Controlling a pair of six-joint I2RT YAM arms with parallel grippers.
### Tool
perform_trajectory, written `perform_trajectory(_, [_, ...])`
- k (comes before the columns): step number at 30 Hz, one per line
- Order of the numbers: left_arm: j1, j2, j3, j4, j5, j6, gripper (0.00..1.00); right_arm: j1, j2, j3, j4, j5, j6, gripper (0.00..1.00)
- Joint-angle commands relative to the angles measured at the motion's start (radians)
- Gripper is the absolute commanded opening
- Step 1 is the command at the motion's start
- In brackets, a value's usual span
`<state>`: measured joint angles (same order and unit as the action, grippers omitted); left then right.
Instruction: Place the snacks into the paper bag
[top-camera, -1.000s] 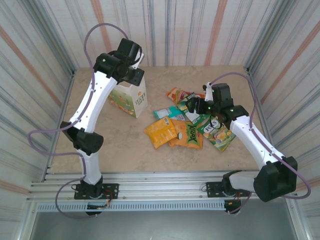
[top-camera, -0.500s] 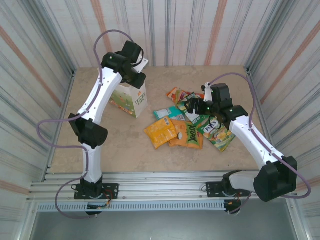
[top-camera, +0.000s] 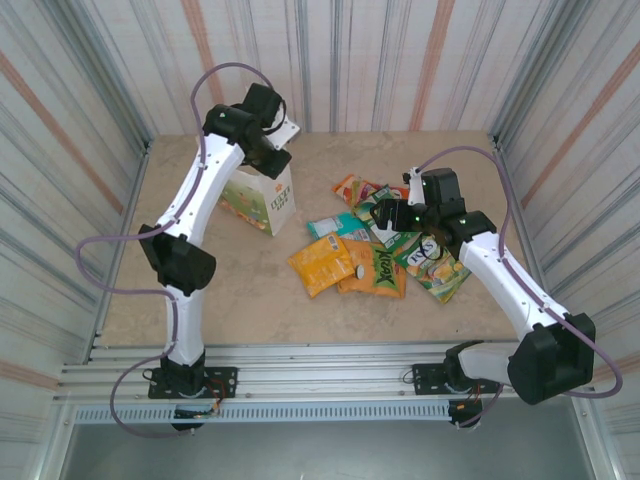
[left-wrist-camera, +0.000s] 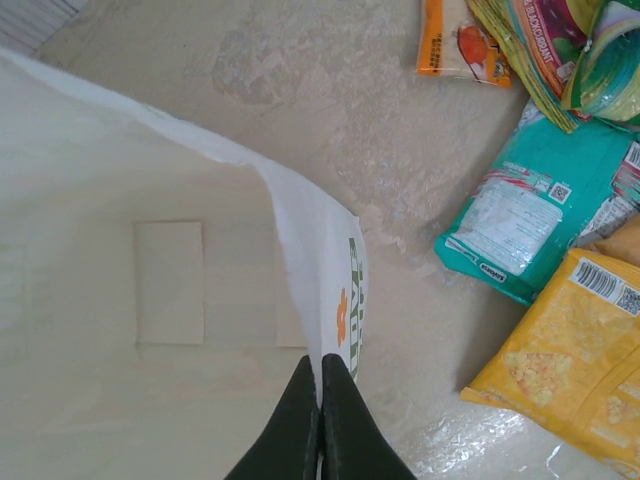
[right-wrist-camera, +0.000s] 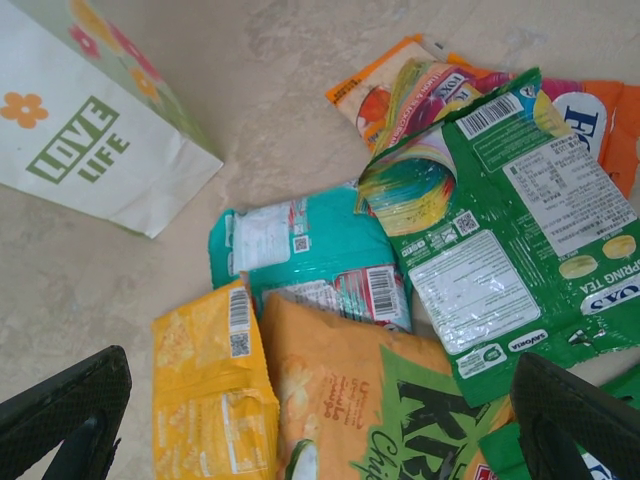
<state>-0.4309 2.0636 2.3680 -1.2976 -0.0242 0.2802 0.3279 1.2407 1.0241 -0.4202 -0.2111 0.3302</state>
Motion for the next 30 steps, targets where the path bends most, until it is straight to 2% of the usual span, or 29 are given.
perform_trajectory(1, [0.004, -0.067, -0.051, -0.006, 0.034, 0.089, 0.00, 0.007, -0.023, -0.002, -0.008, 0.006, -0.016, 0.99])
perform_trajectory(6, [0.031, -0.117, -0.107, 0.014, 0.148, 0.137, 0.00, 0.013, -0.022, 0.001, -0.003, 0.000, -0.013, 0.99])
perform_trajectory(17, [0.044, -0.245, -0.226, -0.059, 0.248, 0.378, 0.00, 0.027, -0.020, -0.002, 0.026, -0.015, 0.004, 0.99])
perform_trajectory(24, [0.074, -0.373, -0.362, -0.046, 0.345, 0.505, 0.00, 0.087, -0.001, 0.008, 0.069, -0.019, -0.009, 0.99])
perform_trajectory(30, [0.075, -0.481, -0.487, -0.048, 0.327, 0.591, 0.00, 0.149, -0.002, -0.022, 0.170, -0.053, 0.010, 0.99])
